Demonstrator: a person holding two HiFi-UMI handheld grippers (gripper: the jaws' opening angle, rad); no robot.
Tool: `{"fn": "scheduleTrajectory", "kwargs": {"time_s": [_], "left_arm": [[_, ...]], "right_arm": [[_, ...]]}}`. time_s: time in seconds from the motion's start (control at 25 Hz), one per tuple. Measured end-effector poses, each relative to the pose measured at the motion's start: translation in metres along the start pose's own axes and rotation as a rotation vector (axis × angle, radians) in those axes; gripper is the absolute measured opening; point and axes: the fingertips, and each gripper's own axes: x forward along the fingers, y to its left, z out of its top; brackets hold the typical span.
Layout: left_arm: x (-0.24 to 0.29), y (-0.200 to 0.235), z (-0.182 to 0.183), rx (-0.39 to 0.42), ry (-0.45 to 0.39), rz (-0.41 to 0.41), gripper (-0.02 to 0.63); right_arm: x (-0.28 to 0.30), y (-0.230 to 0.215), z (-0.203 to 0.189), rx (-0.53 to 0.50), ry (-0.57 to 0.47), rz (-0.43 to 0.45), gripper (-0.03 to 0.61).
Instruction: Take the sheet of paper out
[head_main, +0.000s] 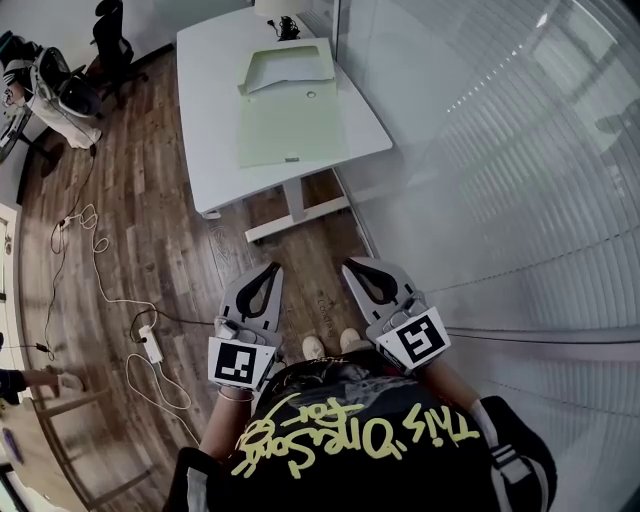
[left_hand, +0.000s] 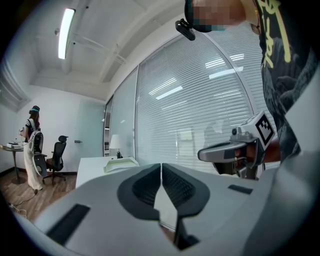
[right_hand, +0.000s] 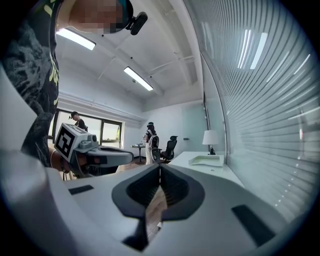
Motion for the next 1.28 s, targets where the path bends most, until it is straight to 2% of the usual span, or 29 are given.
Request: {"fn": "scheduleTrajectory", "kwargs": {"time_s": [0.24, 0.64, 0.84, 1.08, 1.2, 1.28], "left_arm": [[-0.007, 0.005, -0.013, 0.001, 0.013, -0.025, 0.012], [-0.024, 0.018, -0.017, -0.017, 0.037, -0.030, 0.012], [-0.018, 0.022, -0.019, -0.016, 0.036, -0.016, 0.012], [-0.010, 0.042, -0.013, -0.002, 0.039, 0.027, 0.012], [0.001, 0.054, -0.012, 0.036, 0.048, 0.038, 0.012], [0.013, 0.063, -0.007, 0.026, 0.038, 0.057, 0.012]], "right_arm": [[0.003, 0.007, -0.015, 0.040, 0.006, -0.040, 0.008], [-0.005, 0.023, -0.015, 0.061, 0.010, -0.083, 0.008], [0.002, 0.017, -0.021, 0.073, 0.014, -0.076, 0.008], [0.027, 0.006, -0.009, 0.055, -0.012, -0.034, 0.008], [0.044, -0.008, 0.000, 0.052, -0.034, -0.021, 0.009], [0.055, -0.018, 0.006, 0.048, -0.049, -0.009, 0.009]]}}
